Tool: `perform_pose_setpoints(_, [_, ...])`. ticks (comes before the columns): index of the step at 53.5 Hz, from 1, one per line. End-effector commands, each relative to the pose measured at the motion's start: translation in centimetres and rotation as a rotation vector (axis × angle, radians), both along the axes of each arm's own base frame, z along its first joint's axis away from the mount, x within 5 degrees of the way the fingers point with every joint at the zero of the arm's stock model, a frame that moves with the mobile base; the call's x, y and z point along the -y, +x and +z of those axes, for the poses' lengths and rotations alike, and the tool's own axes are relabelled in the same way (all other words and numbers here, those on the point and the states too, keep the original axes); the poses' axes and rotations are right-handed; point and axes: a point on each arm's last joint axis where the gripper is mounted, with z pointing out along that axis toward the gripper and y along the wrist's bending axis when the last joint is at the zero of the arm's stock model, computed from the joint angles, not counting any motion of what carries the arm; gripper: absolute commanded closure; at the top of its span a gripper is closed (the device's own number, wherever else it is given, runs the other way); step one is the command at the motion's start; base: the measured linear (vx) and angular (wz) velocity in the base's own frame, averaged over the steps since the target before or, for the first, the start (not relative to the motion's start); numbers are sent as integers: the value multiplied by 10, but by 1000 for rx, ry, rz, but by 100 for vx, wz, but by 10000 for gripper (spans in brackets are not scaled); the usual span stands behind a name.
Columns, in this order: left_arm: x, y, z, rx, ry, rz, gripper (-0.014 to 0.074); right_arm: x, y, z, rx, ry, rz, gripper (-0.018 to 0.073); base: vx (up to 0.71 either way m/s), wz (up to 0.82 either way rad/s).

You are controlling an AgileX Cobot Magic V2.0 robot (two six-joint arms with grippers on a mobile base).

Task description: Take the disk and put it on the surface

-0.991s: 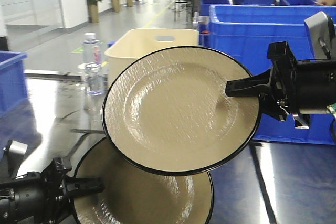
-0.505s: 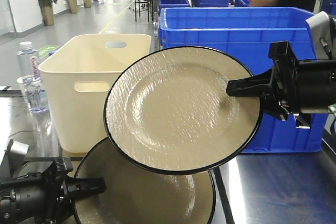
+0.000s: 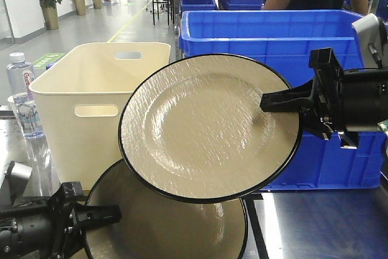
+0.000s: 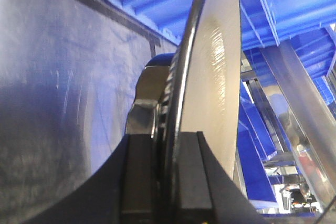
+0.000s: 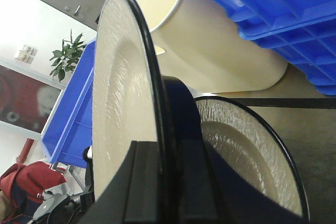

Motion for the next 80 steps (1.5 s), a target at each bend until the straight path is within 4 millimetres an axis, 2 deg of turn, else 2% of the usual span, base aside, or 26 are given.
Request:
perform_pose_setpoints(1, [4, -3, 29, 58, -152, -7, 595, -1, -11, 32, 80, 134, -25, 567, 3, -2])
perform_pose_setpoints(38, [2, -2, 28, 56, -142, 15, 595, -1, -10, 33, 83, 137, -33, 567, 0, 0])
perform_pose_setpoints(46, [3, 0, 26, 11, -167, 26, 595, -1, -10, 32, 83, 129, -32, 567, 0, 0])
perform_pose_setpoints(63, [2, 8, -9, -162, -71, 34, 595, 0, -10, 32, 68, 133, -38, 567, 0, 0])
perform_pose_setpoints(80, [0, 0, -30, -240, 52, -8, 554, -1, -10, 31, 68, 132, -37, 567, 0, 0])
